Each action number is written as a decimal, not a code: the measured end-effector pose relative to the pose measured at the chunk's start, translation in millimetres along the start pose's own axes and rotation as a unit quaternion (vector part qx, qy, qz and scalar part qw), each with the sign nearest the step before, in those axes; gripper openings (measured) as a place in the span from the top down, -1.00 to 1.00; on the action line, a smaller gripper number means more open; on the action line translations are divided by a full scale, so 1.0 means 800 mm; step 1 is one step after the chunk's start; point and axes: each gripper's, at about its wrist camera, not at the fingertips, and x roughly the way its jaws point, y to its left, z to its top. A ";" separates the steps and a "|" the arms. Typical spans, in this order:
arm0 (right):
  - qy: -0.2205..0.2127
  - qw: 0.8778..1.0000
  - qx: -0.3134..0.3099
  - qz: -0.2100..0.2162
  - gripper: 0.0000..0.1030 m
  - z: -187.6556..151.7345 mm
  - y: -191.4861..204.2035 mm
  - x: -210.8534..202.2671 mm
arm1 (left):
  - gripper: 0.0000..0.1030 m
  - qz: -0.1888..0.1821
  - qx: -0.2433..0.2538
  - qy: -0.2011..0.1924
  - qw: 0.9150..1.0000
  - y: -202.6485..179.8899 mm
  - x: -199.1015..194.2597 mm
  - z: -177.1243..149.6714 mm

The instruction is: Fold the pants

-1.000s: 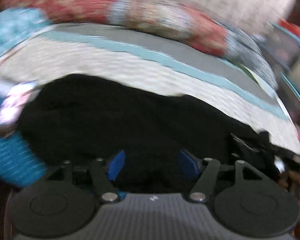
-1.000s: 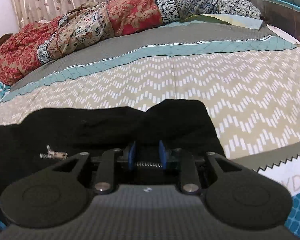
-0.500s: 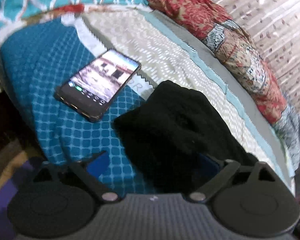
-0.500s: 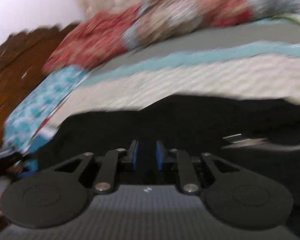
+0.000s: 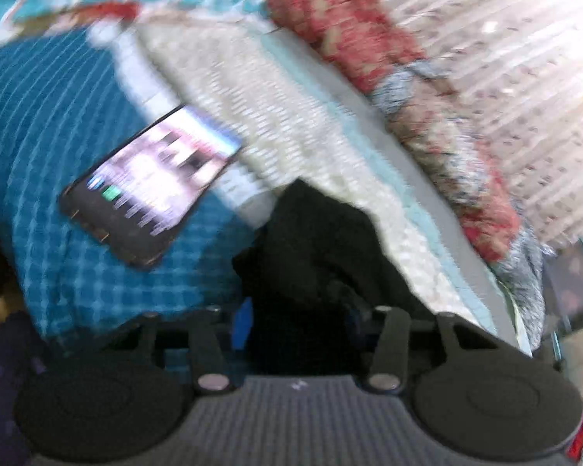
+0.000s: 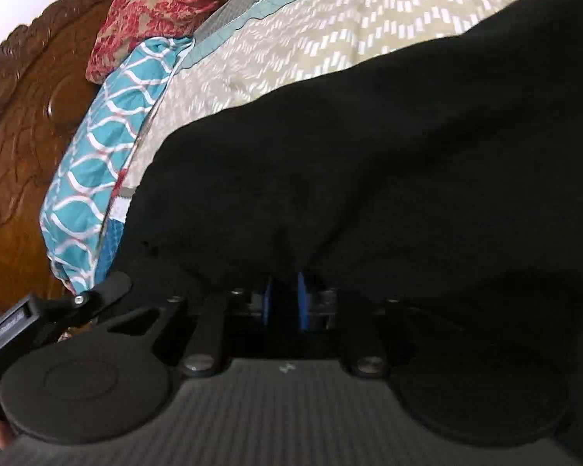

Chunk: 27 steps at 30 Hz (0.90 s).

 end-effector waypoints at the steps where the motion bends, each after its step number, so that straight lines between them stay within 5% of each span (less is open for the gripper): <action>1: 0.003 1.000 0.003 0.004 0.70 0.002 -0.002 -0.002 | 0.20 -0.007 0.024 -0.007 1.000 -0.015 -0.004 -0.001; 5: -0.024 0.999 0.029 0.029 0.59 0.003 -0.009 -0.029 | 0.25 -0.030 0.141 -0.038 0.989 -0.085 -0.019 -0.016; 10: -0.115 0.992 0.036 0.030 0.59 0.001 -0.032 -0.091 | 0.24 -0.061 0.286 -0.048 0.955 -0.167 -0.015 -0.065; 15: -0.166 0.983 0.079 0.019 0.49 0.000 -0.080 -0.139 | 0.18 -0.108 0.374 0.023 0.921 -0.218 0.026 -0.127; 19: -0.173 0.971 0.160 0.027 0.17 -0.016 -0.124 -0.148 | 0.07 -0.088 0.411 0.077 0.904 -0.227 0.057 -0.163; 21: -0.176 0.962 0.201 0.053 0.05 -0.022 -0.137 -0.148 | -0.32 -0.098 0.415 0.073 0.902 -0.226 0.043 -0.163; 23: -0.176 0.960 0.208 0.065 0.02 -0.024 -0.139 -0.149 | -0.48 -0.111 0.409 0.050 0.904 -0.221 0.017 -0.152; 27: -0.170 0.963 0.194 0.079 -0.39 -0.017 -0.126 -0.150 | -0.56 -0.118 0.343 0.023 0.932 -0.195 -0.011 -0.111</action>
